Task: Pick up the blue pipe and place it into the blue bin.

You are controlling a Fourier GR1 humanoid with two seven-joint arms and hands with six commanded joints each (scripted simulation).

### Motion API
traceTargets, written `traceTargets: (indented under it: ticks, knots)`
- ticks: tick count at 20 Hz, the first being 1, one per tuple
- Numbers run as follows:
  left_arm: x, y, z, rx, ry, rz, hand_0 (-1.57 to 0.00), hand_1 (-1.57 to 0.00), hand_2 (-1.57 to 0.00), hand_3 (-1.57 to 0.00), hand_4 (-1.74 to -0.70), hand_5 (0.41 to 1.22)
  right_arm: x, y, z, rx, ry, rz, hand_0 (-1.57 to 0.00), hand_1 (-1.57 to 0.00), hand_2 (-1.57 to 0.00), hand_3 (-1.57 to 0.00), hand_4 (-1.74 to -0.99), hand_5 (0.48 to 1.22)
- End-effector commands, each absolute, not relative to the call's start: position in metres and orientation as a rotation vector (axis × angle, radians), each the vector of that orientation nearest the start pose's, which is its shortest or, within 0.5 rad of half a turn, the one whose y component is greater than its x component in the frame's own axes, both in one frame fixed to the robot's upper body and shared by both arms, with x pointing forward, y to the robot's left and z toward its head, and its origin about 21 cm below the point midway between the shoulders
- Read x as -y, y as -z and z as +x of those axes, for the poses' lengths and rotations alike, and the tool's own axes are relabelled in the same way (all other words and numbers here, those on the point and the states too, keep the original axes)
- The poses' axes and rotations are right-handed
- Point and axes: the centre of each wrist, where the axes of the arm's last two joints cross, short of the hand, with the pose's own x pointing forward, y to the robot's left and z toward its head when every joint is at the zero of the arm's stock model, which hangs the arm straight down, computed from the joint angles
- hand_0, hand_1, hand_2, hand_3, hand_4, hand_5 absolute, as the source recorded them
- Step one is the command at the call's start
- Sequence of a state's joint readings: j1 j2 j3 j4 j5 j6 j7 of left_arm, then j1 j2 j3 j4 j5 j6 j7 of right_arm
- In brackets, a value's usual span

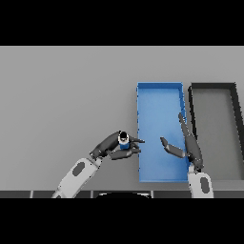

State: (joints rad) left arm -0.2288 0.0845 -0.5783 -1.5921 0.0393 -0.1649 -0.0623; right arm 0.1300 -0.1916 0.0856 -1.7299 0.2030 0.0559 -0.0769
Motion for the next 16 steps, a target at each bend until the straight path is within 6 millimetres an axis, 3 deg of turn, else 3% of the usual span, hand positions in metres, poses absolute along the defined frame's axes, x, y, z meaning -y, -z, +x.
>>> traceTargets:
  ticks: [1,5,8,12,15,16]
  knots:
    - [-0.092,-0.043,0.249,1.705,0.744,-0.596,-1.57,-1.57,-1.57,-1.57,-1.47,1.220,0.258,-0.019,0.212,1.646,-0.399,-0.222,0.00,0.00,0.00,0.00,-1.121,0.578]
    - [-0.094,-0.039,0.249,1.699,0.756,-0.584,-1.57,-1.57,-1.57,-1.57,-1.47,1.220,0.254,-0.026,0.197,1.636,-0.382,-0.275,0.00,0.00,0.00,0.00,-1.185,0.578]
    - [-0.091,-0.044,0.251,1.714,0.758,-0.589,-1.57,-1.57,-1.57,-1.57,-1.47,1.221,0.252,-0.031,0.197,1.679,-0.356,-0.236,0.00,-0.02,-0.02,0.00,-1.178,0.569]
    - [-0.093,-0.042,0.247,1.702,0.770,-0.593,-1.57,-1.57,-1.57,-1.57,-1.47,1.221,0.259,-0.069,0.205,1.863,-0.370,-0.043,0.00,-0.01,-0.02,0.00,-1.169,0.597]
    - [-0.097,-0.044,0.249,1.708,0.772,-0.578,-1.57,-1.57,-1.57,-1.57,-1.47,1.221,0.260,-0.107,0.205,1.861,-0.519,0.053,0.00,0.00,-0.01,0.00,-1.171,0.579]
    - [-0.095,-0.045,0.250,1.699,0.782,-0.575,-1.57,-1.57,-1.57,-1.57,-1.47,1.221,0.253,-0.117,0.204,1.847,-0.580,0.096,0.00,0.00,-0.01,0.00,-1.177,0.567]
